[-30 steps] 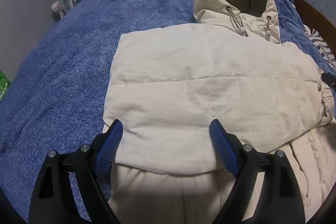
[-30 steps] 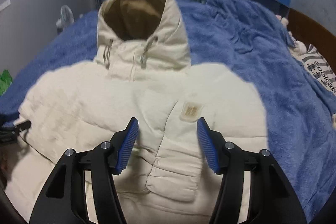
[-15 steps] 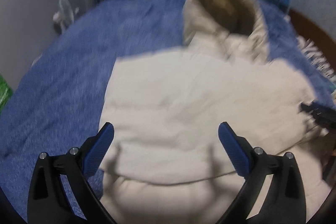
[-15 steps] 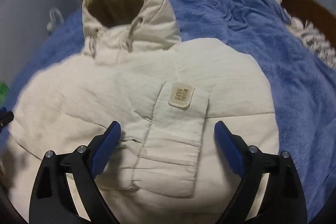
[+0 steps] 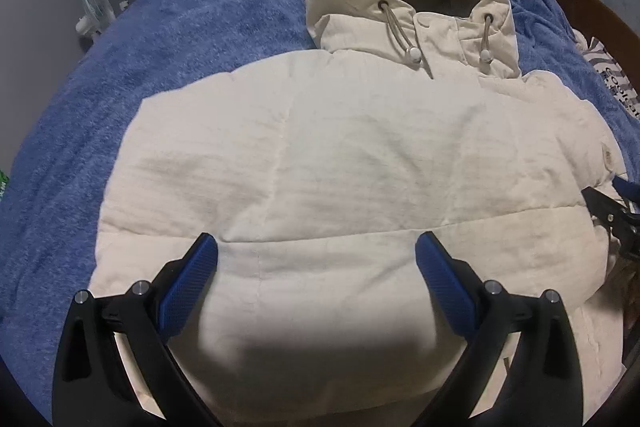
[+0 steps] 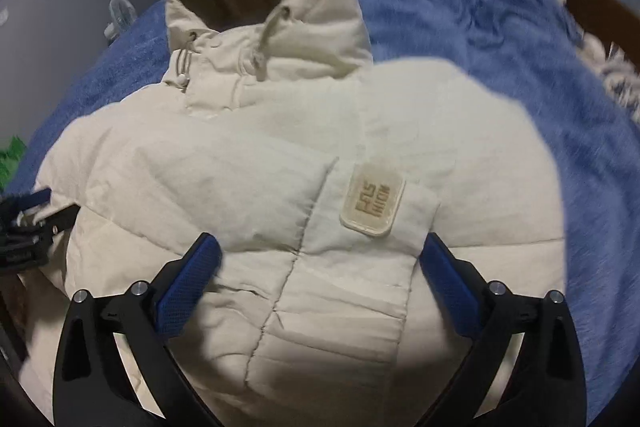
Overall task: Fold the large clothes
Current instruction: 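Open the right gripper and hold both grippers above the folded jacket, then grasp the hood with the left gripper and lift it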
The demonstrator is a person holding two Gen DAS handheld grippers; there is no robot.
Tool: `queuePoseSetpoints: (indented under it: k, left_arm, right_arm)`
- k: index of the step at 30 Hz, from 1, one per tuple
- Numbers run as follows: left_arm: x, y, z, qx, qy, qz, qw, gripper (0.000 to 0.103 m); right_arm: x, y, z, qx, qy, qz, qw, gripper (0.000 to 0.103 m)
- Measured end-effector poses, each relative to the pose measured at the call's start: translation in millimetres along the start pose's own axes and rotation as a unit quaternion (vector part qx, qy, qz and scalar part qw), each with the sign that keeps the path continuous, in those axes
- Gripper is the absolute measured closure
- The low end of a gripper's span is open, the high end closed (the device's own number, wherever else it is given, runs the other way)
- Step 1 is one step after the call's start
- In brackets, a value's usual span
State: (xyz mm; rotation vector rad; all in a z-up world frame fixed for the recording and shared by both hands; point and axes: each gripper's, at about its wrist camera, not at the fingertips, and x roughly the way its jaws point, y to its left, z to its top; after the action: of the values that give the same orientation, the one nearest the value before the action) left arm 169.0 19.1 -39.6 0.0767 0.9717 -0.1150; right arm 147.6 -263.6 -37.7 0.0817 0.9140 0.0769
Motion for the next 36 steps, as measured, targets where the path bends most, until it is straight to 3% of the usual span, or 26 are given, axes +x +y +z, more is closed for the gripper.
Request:
queuePoseSetpoints:
  k: [3,6,10,13,19,23,27,28,29,30,33,36]
  left_arm:
    - [-5,1,5,0.005,0.009,-0.005,0.9999,0.008]
    - [-16,0,22,0.014,-0.011,-0.012,0.9998,0.008]
    - [-17,3,65,0.012,-0.05,-0.01,0.9986,0.008]
    - [-4,9,110,-0.003,-0.078,-0.011,0.9969,0.008]
    - [31,11,189,-0.032,-0.082,-0.007,0.9961,0.008]
    - [50,5,234,-0.026,-0.095,0.028,0.9947,0.01]
    - [77,-6,261,0.001,-0.072,0.055,0.9959,0.031]
    - [81,-9,263,0.011,-0.066,0.061,0.9959,0.052]
    - [87,-12,266,0.029,-0.051,0.055,0.9968,0.084]
    - [88,-14,266,0.034,-0.042,0.041,0.9977,0.091]
    - [67,-17,251,0.041,-0.079,0.025,0.9957,0.096]
    - [29,-28,216,0.087,-0.131,0.021,0.9874,0.099]
  right_arm:
    - [0,-1,3,0.012,-0.006,0.005,1.0,0.006]
    - [-7,-2,10,0.025,-0.034,0.019,0.999,0.006]
    - [-13,-11,35,0.059,-0.061,0.034,0.996,0.006]
    - [-13,-15,55,0.066,-0.076,0.02,0.995,0.007]
    - [-19,-8,75,0.073,-0.107,0.033,0.991,0.007]
    - [-21,-2,79,0.049,-0.11,0.027,0.992,0.007]
    - [-18,4,80,0.047,-0.106,0.035,0.993,0.007]
    - [-18,5,81,0.044,-0.106,0.036,0.993,0.007]
    - [-18,7,81,0.04,-0.107,0.038,0.993,0.007]
    - [-18,8,81,0.034,-0.106,0.039,0.993,0.007]
    - [-17,9,80,0.029,-0.103,0.034,0.994,0.008]
    - [-19,6,79,0.043,-0.106,0.03,0.993,0.008]
